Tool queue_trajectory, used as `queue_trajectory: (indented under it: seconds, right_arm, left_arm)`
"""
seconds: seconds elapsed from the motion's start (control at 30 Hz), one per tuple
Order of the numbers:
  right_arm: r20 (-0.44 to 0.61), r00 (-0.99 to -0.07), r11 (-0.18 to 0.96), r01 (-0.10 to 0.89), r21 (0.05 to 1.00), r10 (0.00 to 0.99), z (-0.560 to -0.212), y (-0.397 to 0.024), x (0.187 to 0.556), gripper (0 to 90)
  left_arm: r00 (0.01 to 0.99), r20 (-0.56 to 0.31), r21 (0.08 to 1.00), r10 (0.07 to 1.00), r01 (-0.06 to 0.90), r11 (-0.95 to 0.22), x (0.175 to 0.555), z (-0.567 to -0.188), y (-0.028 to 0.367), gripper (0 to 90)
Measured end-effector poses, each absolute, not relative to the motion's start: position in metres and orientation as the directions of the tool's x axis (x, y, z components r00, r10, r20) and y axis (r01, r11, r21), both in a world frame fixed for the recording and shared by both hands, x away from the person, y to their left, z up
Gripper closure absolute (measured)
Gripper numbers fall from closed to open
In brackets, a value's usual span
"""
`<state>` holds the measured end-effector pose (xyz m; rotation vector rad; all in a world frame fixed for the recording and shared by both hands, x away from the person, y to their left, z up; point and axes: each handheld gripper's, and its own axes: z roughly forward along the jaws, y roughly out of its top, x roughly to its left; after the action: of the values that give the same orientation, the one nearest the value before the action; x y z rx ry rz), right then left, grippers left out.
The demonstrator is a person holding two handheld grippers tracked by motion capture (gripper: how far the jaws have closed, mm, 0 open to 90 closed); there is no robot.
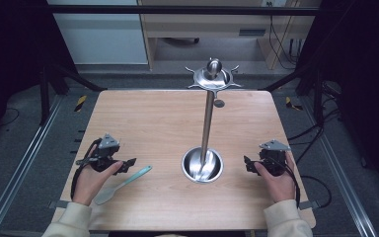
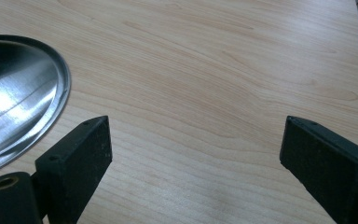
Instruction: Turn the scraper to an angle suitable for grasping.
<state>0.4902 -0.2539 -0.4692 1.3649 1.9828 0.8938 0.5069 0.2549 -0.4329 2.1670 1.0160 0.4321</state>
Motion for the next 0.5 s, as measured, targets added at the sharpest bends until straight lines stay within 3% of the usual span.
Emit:
queue_trajectory:
  seconds: [0.17,0.3,0.47,0.5]
  right_arm:
    - [-0.090,-0.318,0.264,0.563,0.783,0.944,-0.469,-0.253,0.490,10.5]
    - [-0.095,-0.320,0.267,0.555,0.788,0.943,-0.468,-0.253,0.489,11.7]
    - [-0.099,-0.328,0.275,0.552,0.787,0.940,-0.467,-0.250,0.490,13.6]
    - [-0.101,-0.333,0.279,0.548,0.789,0.938,-0.467,-0.250,0.490,14.0]
  left_arm:
    - [0.633,0.020,0.686,0.774,0.554,-0.471,0.521,-0.428,0.240,16.0]
    - [0.632,0.064,0.660,0.772,0.553,-0.508,0.515,-0.437,0.237,21.7]
    - [0.630,0.060,0.655,0.774,0.560,-0.507,0.507,-0.443,0.246,33.6]
    - [0.633,0.056,0.655,0.772,0.561,-0.507,0.507,-0.443,0.247,39.8]
